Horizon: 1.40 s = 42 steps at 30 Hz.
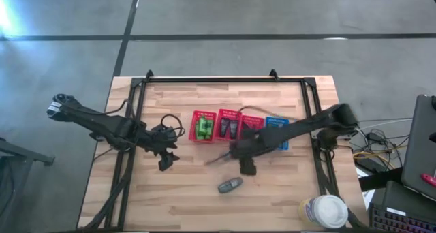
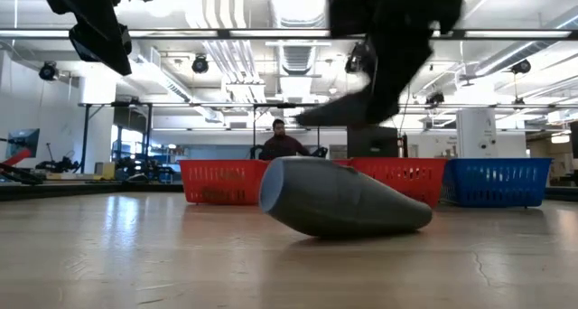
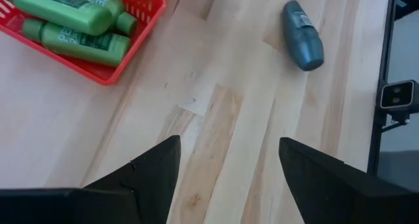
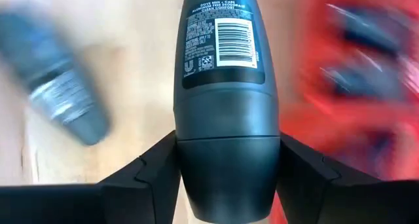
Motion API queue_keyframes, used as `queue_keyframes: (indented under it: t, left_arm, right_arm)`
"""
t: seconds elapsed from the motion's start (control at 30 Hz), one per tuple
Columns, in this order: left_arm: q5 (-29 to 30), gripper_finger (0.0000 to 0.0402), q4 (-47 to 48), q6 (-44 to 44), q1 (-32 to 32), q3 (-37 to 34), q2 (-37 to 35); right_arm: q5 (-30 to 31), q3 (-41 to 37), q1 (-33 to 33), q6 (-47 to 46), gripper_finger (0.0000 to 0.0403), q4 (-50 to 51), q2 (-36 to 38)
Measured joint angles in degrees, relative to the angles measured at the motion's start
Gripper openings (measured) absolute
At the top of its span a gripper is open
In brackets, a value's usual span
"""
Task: Pick & Place Travel size toiletries
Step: Put the gray deodorant in the blue bin
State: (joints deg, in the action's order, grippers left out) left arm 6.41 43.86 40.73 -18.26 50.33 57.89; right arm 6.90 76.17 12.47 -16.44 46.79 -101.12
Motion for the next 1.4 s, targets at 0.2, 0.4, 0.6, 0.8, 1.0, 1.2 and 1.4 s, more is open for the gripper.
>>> queue_keyframes:
  t: [0.2, 0.4, 0.6, 0.8, 1.0, 1.2, 1.4]
  left_arm:
    - [2.54, 0.0264, -0.18, 0.05, 0.00, 0.00, -0.09]
    - [3.74, 0.0264, -0.32, -1.74, 0.02, 0.00, -0.09]
    - [4.37, 0.0264, -0.49, -4.47, 0.11, 0.00, -0.09]
    - [4.36, 0.0264, -0.55, -4.94, 0.15, 0.00, -0.09]
    - [4.33, 0.0264, -0.55, -4.97, 0.15, 0.00, -0.09]
    - [4.23, 0.0264, -0.53, -4.97, 0.15, 0.00, -0.09]
    - [4.18, 0.0264, -0.53, -4.86, 0.15, 0.00, -0.09]
  right_arm:
    - [8.08, -7.95, 0.19, -48.14, 0.0189, 13.92, 15.27]
    - [7.77, -22.25, 4.48, -86.74, 0.0189, 11.82, 27.53]
    - [10.31, -28.33, 4.67, -94.50, 0.0190, 9.65, 30.94]
    - [9.70, -30.14, 1.05, -93.83, 0.0205, 9.53, 31.17]
    - [7.82, -30.99, -0.86, -91.14, 0.0210, 9.19, 30.88]
    - [8.28, -31.64, -0.74, -91.48, 0.0201, 10.26, 30.28]
    - [9.98, -31.66, -0.79, -94.41, 0.0264, 12.37, 28.55]
